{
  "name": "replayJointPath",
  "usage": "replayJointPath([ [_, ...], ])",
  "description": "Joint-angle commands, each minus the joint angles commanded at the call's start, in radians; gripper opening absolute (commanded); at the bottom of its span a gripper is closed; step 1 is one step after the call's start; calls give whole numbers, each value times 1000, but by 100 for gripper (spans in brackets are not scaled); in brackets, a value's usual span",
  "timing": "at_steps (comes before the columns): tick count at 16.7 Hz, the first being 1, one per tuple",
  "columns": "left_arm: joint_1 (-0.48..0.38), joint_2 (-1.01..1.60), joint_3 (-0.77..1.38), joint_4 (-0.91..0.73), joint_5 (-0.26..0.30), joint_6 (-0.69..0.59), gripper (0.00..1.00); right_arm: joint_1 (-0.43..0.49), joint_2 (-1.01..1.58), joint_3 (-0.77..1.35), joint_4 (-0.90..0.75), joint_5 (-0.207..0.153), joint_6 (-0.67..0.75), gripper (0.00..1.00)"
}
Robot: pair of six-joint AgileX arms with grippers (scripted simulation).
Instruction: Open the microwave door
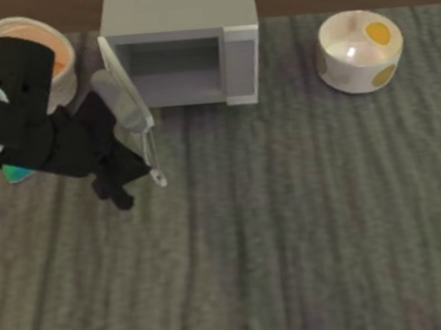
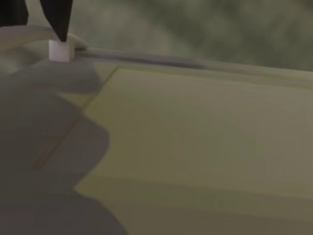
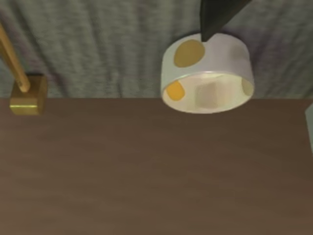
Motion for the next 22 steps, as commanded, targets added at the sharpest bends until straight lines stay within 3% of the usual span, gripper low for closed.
replayJointPath([
  [22,7,1,3,-9,7,16,0,0,0,0,0,0,0,100],
])
